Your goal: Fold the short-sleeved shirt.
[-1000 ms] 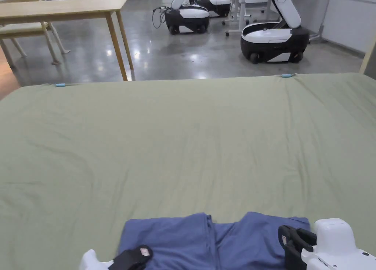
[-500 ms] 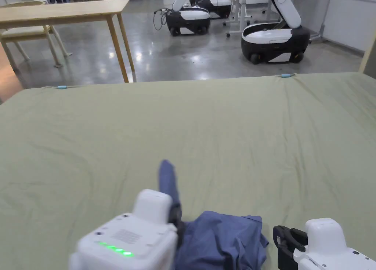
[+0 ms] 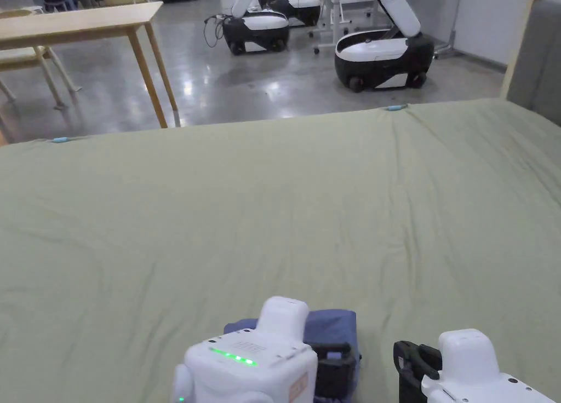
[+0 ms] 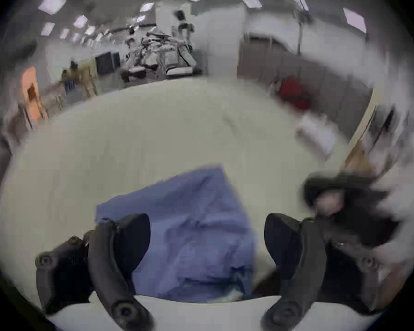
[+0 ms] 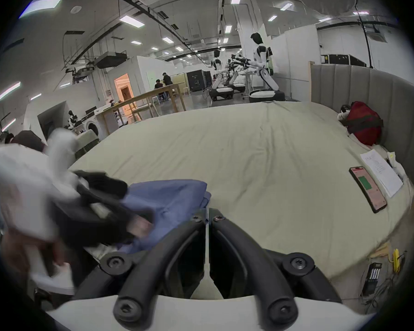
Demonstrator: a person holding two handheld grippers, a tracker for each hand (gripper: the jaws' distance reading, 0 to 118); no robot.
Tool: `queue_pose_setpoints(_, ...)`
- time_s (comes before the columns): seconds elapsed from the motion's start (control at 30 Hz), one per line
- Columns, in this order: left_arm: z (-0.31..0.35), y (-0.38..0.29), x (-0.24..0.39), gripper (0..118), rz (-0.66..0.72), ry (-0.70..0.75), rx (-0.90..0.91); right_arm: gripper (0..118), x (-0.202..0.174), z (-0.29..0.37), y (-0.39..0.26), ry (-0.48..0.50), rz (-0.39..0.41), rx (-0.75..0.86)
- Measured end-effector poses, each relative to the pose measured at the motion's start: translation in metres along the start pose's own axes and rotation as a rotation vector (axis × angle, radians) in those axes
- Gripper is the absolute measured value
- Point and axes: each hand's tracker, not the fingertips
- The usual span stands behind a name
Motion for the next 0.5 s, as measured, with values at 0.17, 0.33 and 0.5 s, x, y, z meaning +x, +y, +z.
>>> queue_pose_setpoints(0.17,0.026,0.001,-0.071,106,0.259,-0.028,0.08,4,0.002,-0.006,0.0,0.017,-0.045,0.0)
queue_pose_setpoints(0.33,0.001,-0.035,-0.087,14,0.473,-0.168,0.014,4,-0.003,-0.011,-0.001,0.04,-0.046,-0.014)
queue_pose_setpoints(0.5,-0.051,-0.053,-0.02,15,0.342,-0.306,-0.208,4,-0.004,-0.012,0.0,0.046,-0.035,-0.026)
